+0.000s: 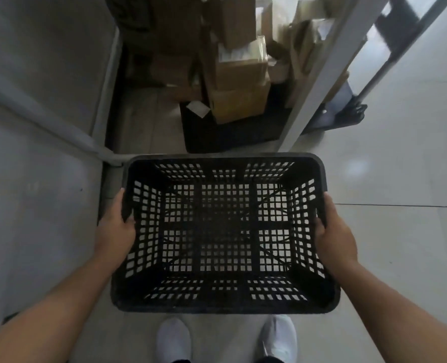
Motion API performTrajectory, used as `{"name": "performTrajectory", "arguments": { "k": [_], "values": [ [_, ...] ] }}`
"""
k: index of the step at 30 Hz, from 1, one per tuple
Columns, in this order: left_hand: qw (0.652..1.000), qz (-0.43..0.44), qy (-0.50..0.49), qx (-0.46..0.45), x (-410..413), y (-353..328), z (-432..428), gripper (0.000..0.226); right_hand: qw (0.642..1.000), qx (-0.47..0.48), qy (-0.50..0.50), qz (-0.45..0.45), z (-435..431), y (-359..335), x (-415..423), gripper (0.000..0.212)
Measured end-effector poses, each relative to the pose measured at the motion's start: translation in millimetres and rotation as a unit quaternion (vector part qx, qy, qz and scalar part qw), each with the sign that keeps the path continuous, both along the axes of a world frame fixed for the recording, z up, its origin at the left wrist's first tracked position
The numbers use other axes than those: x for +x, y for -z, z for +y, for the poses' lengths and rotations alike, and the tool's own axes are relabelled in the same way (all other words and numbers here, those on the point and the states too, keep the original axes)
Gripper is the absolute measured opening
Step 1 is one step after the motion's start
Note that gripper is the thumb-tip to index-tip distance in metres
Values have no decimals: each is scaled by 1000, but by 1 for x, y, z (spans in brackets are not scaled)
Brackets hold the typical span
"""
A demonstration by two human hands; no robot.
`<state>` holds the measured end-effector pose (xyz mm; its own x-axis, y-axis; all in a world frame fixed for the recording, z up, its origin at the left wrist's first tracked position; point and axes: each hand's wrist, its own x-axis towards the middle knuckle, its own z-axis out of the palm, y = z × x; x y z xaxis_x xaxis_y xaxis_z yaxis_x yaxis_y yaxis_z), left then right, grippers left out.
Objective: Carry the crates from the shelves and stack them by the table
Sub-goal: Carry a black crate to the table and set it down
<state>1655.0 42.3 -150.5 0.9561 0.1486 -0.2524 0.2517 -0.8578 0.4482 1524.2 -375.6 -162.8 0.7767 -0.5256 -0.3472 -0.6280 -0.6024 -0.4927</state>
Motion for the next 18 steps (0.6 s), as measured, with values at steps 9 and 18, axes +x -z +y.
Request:
{"name": "performTrajectory", "arguments": {
  "k": [9,18],
  "values": [
    [1000,16,-1,17,14,110,-9,67,999,24,23,28,-1,105,8,60],
    [999,41,14,0,-1,61,13,83,996,-41,-47,60,4,23,10,66]
  ]
}}
